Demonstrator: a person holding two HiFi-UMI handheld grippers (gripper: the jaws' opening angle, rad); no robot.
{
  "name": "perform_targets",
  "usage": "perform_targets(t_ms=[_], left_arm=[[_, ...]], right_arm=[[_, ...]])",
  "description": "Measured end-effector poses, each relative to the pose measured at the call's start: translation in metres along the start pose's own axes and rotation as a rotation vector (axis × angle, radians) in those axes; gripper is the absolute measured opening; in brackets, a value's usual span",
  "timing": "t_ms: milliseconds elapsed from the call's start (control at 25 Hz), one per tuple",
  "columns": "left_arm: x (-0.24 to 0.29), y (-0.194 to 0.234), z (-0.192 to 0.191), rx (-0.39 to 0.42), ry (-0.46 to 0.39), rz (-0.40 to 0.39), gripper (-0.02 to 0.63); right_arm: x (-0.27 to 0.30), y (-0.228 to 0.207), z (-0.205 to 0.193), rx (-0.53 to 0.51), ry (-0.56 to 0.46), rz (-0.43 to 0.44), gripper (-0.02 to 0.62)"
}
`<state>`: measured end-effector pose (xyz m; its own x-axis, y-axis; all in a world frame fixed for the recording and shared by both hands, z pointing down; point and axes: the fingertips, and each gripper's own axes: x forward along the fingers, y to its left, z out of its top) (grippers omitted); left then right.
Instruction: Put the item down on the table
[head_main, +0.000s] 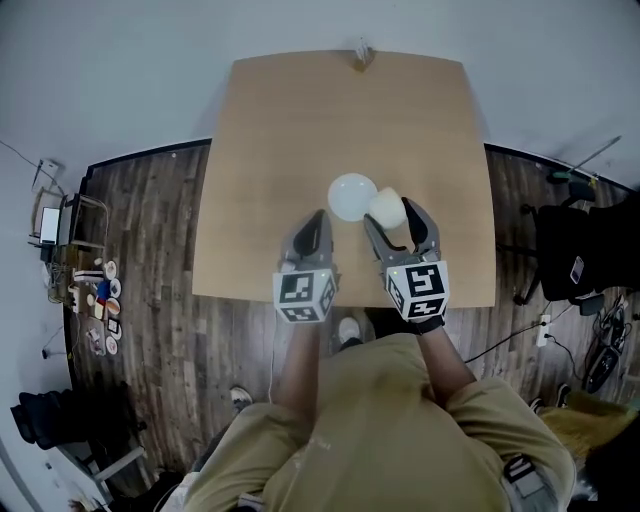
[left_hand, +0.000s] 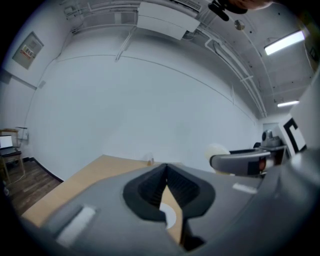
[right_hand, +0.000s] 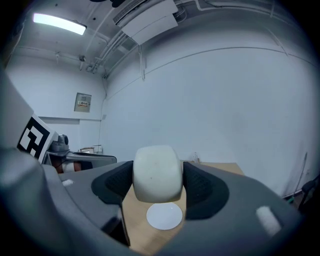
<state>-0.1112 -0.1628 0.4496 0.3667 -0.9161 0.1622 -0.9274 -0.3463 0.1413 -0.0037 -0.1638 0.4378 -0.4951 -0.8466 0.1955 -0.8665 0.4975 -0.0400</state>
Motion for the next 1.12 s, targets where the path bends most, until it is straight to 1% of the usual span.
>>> perform_targets(t_ms=[160,360,560,760,920,1120], left_arm=[[0.030,0.013,-0.003,-0.016,0.015,0.025,0.002],[0.063,0.023,-0.010,-0.017,0.053,0.037,0.002],[0.083,0.041,-0.032,-0.039,0.110,0.062,0.002],[0.099,0.054,-0.057,-0.065,0.166,0.079,0.002],[0.113,0.063,-0.072,-0.083,0.197,0.101,0.002],[0.123,0.075,-0.092,-0.095,0.232,0.118,0.002]], right_arm=[[0.029,-0.017,-0.001,-0.012,0.022,0.021,0.313],[0.070,-0.040,-0.010,0.008,0.056,0.038,0.313],[0.104,-0.050,-0.030,0.030,0.110,0.055,0.313],[0.128,-0.051,-0.053,0.045,0.165,0.085,0.313],[0.147,-0.049,-0.070,0.061,0.201,0.121,0.313],[0.173,-0.050,-0.091,0.067,0.235,0.141,0.313]])
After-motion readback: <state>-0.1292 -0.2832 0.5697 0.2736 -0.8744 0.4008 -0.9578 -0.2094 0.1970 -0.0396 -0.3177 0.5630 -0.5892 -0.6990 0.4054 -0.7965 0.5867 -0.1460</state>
